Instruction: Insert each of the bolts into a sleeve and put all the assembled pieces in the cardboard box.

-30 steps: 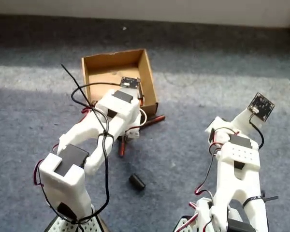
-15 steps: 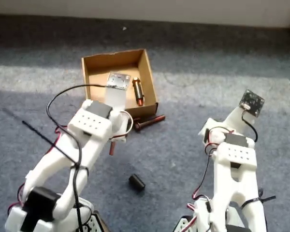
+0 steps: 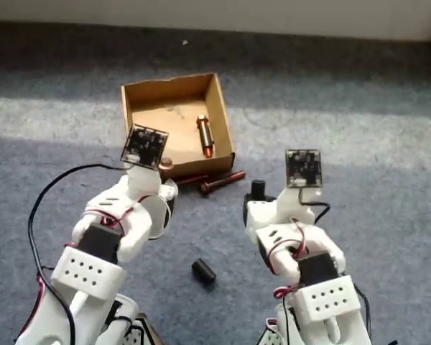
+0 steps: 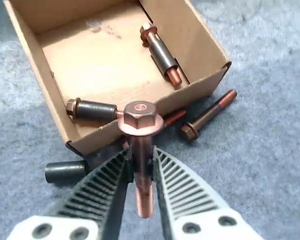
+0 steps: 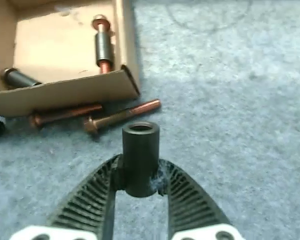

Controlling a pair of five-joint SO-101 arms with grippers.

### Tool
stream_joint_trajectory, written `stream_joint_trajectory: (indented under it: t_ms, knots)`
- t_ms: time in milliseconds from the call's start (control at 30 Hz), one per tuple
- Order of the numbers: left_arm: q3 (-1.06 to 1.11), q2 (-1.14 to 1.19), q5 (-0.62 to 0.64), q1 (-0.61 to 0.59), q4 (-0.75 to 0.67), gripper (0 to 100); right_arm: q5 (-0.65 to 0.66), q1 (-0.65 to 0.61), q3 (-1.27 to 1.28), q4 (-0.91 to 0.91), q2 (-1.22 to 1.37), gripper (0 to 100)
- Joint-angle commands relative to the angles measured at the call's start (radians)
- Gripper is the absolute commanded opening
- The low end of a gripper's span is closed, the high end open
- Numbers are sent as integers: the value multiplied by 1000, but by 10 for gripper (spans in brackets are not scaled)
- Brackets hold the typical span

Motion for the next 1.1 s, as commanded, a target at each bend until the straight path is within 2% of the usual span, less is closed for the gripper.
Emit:
stream_joint_trajectory:
  t_ms: [0, 333, 433, 567, 667, 800, 900, 1067]
  knots:
    - [51, -179, -3, -44, -107, 6, 14, -102, 30, 2, -147, 5]
    - [102, -392, -2, -24, -299, 6, 17, -254, 139, 2, -384, 5]
    - [102, -435, -2, 47, -301, 6, 21, -300, 166, 2, -460, 5]
    - [102, -509, -2, 153, -301, 6, 101, -367, 236, -7, -568, 5]
    - [102, -575, -2, 203, -298, 6, 112, -374, 286, -76, -579, 5]
    - [104, -654, -2, 274, -227, 6, 112, -375, 326, -151, -572, 5]
    - [104, -696, -2, 297, -170, 6, 109, -375, 323, -173, -572, 5]
    - [104, -725, 0, 292, -158, 6, 109, -378, 321, -225, -573, 5]
